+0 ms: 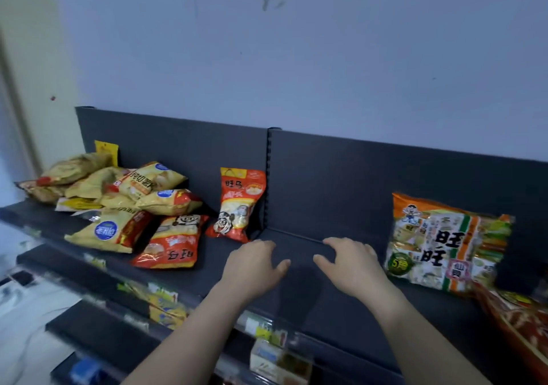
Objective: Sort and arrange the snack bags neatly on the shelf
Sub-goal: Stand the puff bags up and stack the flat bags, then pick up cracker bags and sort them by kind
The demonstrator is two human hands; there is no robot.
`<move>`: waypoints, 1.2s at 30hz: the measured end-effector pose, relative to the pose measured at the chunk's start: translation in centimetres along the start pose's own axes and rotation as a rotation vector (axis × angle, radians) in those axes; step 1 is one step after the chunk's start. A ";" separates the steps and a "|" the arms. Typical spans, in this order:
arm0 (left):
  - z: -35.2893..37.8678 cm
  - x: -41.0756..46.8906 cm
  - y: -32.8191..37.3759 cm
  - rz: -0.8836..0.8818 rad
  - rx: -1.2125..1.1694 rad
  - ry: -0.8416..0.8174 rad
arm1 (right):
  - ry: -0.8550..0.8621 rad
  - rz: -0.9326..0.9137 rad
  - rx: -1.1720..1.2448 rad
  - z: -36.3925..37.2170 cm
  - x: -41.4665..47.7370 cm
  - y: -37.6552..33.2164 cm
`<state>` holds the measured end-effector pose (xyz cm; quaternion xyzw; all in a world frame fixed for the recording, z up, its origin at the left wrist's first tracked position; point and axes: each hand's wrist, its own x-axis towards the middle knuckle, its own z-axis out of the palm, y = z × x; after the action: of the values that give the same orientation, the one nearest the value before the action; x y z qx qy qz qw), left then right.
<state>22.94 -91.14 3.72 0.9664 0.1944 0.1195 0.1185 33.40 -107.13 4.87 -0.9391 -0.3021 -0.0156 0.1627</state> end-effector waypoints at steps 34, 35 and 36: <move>4.6 1.2 24.8 0.527 -0.388 -0.073 | 0.368 0.513 -0.113 -12.3 -15.0 18.7; 4.9 1.4 26.7 0.552 -0.395 -0.081 | 0.366 0.541 -0.124 -13.3 -15.7 20.0; 5.2 1.6 28.5 0.570 -0.397 -0.090 | 0.371 0.567 -0.132 -14.2 -16.3 21.5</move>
<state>35.67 -117.00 6.96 0.9442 -0.1157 0.1405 0.2746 33.39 -137.23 9.88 -0.9754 0.0074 -0.1596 0.1517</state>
